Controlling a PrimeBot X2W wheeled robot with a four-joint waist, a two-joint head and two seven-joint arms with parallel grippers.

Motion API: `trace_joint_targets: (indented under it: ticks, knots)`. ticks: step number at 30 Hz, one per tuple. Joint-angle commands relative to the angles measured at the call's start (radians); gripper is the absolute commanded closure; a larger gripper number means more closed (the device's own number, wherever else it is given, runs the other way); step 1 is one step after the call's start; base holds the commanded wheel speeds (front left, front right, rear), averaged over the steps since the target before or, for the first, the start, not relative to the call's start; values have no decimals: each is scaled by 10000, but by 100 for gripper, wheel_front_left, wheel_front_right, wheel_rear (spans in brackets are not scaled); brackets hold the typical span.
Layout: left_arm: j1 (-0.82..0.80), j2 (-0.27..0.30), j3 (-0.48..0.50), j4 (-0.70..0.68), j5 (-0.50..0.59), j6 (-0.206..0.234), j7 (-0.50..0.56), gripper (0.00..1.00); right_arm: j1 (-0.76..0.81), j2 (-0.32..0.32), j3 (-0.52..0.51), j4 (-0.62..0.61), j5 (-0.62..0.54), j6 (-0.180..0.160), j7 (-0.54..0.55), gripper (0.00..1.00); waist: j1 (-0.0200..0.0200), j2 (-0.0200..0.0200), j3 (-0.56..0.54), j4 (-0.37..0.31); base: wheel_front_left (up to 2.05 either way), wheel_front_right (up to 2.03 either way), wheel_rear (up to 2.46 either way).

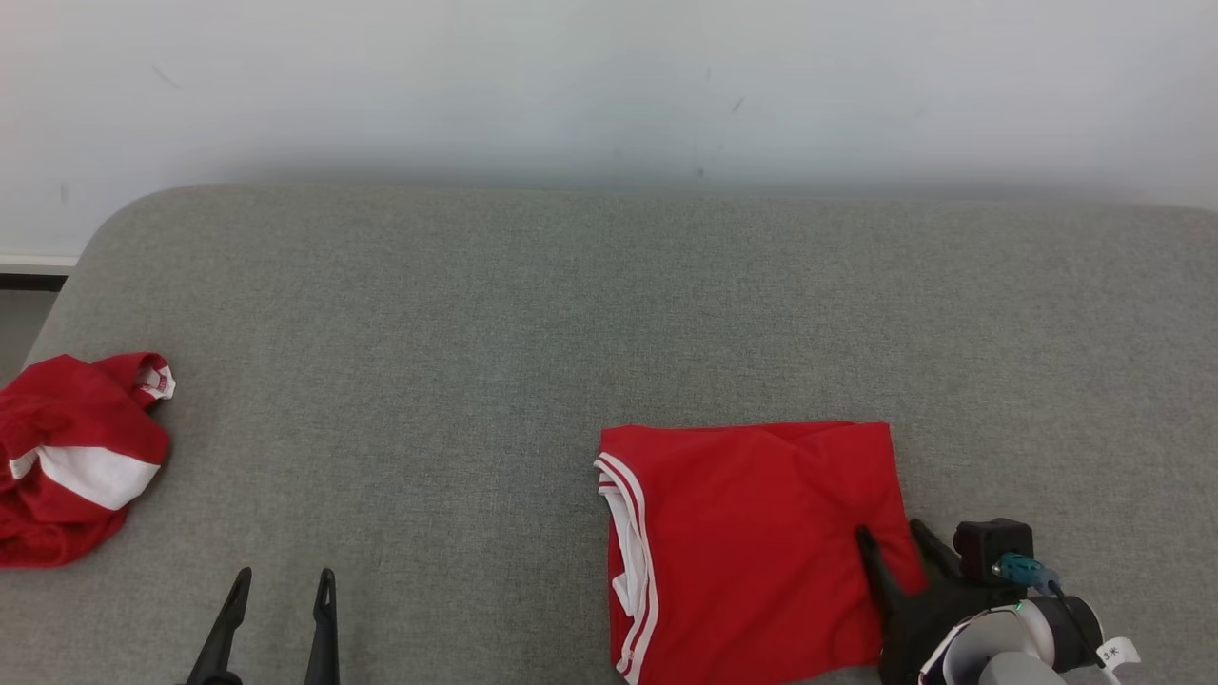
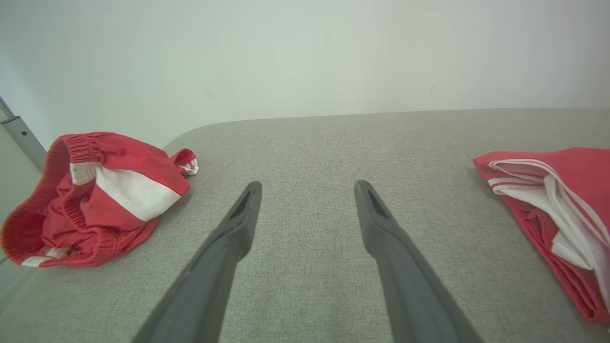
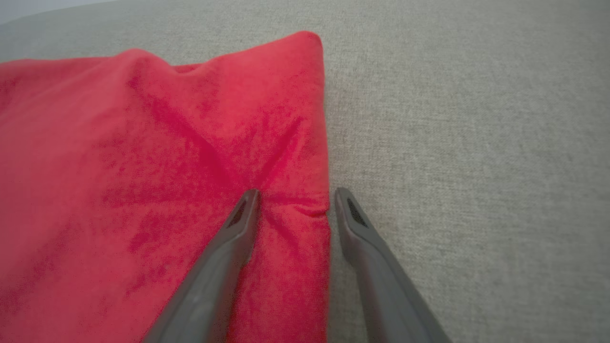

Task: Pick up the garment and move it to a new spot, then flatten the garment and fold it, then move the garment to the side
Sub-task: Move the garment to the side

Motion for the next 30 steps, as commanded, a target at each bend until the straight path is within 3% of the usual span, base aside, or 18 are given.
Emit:
trace_joint_targets:
  ticks: [1, 7, 15, 24, 30]
  knots:
    - [-121, 9, 56, 13, -46, 14, -31, 0, 9, 91, 206, 333, 140, -26, -64, 100, -1, -1, 3, -6, 0, 0, 0]
    - [-79, -77, 71, -22, 8, 62, -31, 0, -441, -79, 519, 640, 448, -27, -401, 100, -1, -1, -5, -98, 0, 0, 0]
    - [-347, -127, 122, -225, -26, 64, -31, 0, -2185, -593, 946, 794, 811, -27, -422, 100, -1, -1, 634, -382, 0, 0, 0]
    - [-1342, -112, -33, -943, 45, 18, -31, 0, -4741, -1893, 1160, 880, 733, -27, -256, 100, -1, -1, 2666, -884, 0, 0, 0]
    - [-2062, 119, 67, -1557, 49, -17, -29, 0, -6255, -2743, 1277, 857, 689, -27, -253, 100, -1, -1, 4120, -1614, 0, 0, 0]
